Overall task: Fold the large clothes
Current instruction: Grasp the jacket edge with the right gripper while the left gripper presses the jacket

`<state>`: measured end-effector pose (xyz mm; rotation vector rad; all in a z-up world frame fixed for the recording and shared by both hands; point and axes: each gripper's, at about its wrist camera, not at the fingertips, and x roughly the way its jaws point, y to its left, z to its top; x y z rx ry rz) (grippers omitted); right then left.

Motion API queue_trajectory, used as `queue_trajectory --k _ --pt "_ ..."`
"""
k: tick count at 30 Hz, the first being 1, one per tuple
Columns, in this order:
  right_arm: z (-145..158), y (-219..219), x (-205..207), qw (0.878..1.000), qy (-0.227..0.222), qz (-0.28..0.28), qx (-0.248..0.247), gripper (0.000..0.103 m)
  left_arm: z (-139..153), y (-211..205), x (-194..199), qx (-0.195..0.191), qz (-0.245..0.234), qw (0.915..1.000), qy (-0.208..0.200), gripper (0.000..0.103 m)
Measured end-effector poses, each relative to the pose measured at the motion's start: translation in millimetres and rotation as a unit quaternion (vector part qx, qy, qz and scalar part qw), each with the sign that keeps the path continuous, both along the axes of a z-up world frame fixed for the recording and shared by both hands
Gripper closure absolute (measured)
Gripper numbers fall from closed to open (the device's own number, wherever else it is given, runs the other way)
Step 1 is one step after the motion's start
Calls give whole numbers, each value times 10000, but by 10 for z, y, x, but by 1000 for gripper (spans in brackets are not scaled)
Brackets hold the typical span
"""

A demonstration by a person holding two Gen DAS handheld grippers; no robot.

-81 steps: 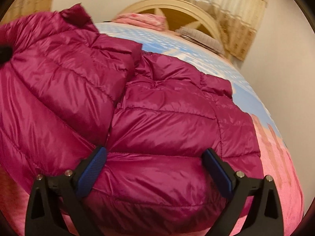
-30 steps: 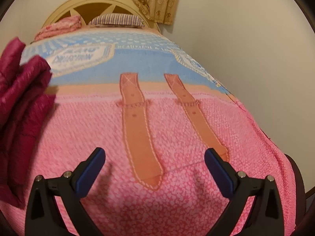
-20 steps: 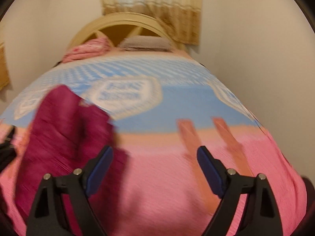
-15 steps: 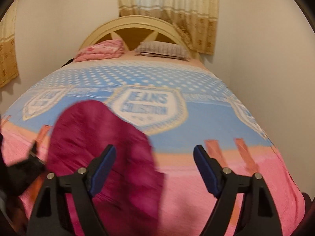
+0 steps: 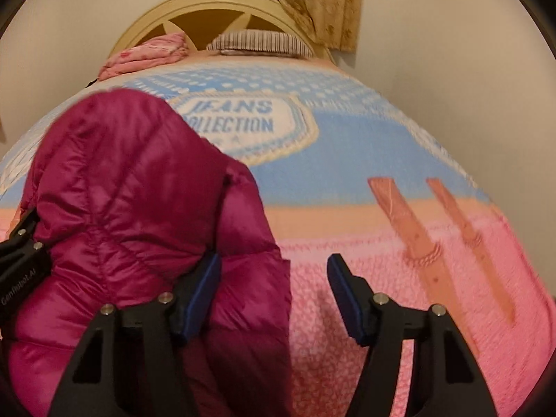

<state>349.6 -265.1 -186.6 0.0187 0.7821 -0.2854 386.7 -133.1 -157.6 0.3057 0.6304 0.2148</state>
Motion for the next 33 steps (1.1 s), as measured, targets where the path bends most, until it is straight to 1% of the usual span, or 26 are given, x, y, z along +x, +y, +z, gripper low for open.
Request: queue_trajectory --k 2,9,15,21,33 --pt "-16 20 10 10000 4 1 -51 37 -35 -48 18 76 31 10000 -1 2" --pt "-132 56 -28 9999 -12 -30 -128 37 -139 -131 74 109 23 9999 76 2" --pt "-163 60 -31 9998 58 -68 -150 37 -232 -212 112 277 38 9995 121 2" --pt "-182 57 37 9997 142 -56 -179 37 -272 -236 121 349 42 9993 145 2" --pt "-225 93 92 9993 292 -18 -244 37 -303 -196 161 148 -5 9995 289 2"
